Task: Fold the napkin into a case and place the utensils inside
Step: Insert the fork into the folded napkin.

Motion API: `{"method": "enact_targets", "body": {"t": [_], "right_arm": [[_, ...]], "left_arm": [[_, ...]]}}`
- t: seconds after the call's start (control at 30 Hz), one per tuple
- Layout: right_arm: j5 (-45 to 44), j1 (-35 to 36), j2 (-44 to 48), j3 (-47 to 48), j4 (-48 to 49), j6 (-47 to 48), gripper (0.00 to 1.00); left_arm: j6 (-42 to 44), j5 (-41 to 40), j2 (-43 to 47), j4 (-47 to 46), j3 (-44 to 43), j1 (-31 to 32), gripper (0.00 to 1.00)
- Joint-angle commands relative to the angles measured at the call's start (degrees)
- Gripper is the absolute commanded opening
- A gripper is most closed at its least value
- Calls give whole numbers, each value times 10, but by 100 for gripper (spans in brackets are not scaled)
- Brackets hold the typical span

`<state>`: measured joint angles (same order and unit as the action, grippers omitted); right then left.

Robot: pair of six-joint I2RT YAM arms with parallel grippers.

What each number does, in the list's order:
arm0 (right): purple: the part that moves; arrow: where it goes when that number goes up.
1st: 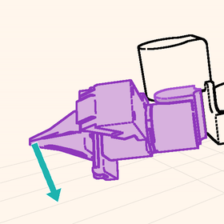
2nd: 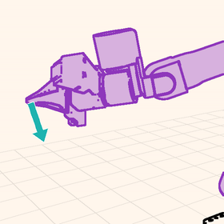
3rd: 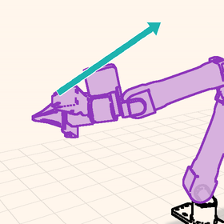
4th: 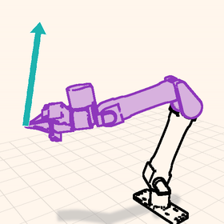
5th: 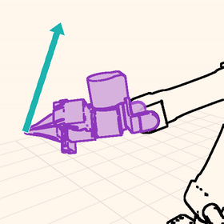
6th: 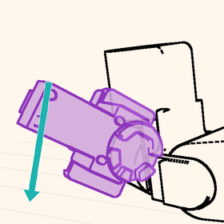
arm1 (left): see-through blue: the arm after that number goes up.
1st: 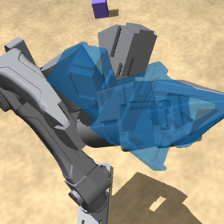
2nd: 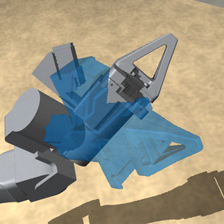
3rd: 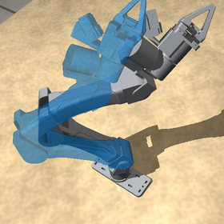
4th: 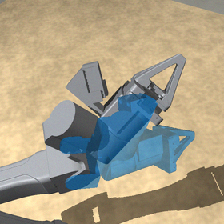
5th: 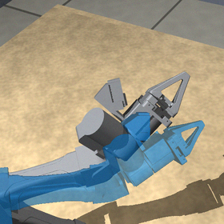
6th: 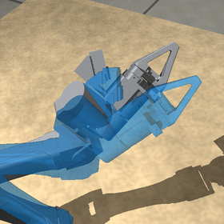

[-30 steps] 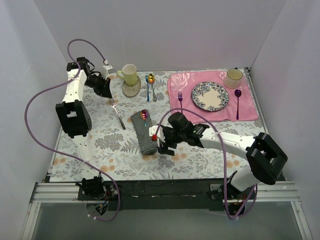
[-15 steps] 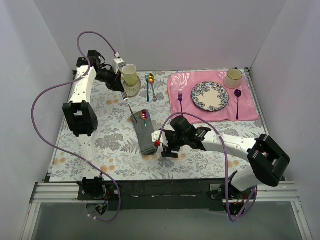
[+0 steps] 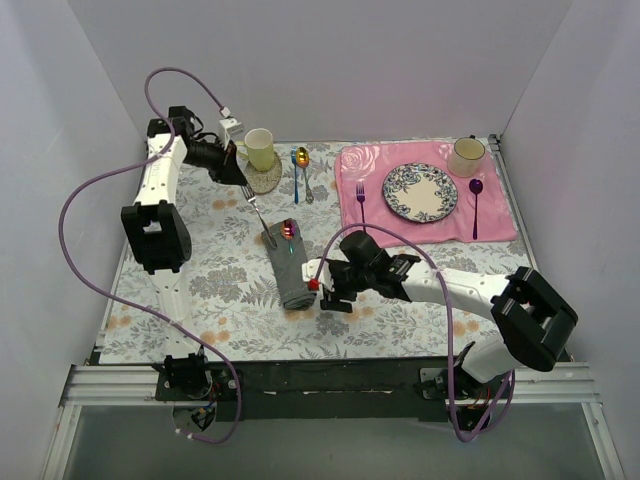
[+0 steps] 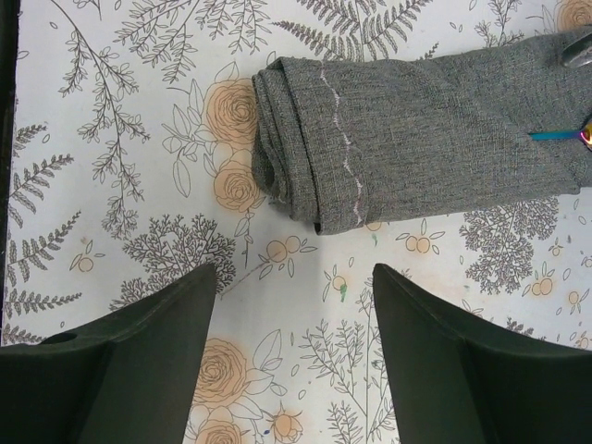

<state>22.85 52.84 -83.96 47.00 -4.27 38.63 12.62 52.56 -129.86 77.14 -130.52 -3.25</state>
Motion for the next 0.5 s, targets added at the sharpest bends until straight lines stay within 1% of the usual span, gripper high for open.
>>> {"method": "enact_targets", "body": {"t": [0.0,0.13,0.23,0.27,0.33,0.37,0.47], "right_arm": [[15,-2,-6,-9,56,-17,74],[24,0,-14,-13,76,-14,69],[28,1,-22,-13,88,-8,63],[31,2,-24,-13,93,-5,57],[37,5,-28,-12,98,5,49],[38,9,-29,-16,102,10,43],[41,18,-34,-26,116,29,35]], "left_arm": [[0,55,19,17,6,2,0],[5,63,9,12,22,5,0],[11,69,7,6,41,7,0],[9,72,6,3,46,7,0],[22,77,-1,10,51,8,0],[24,78,-6,13,52,10,0],[34,87,-14,18,61,10,0]]}}
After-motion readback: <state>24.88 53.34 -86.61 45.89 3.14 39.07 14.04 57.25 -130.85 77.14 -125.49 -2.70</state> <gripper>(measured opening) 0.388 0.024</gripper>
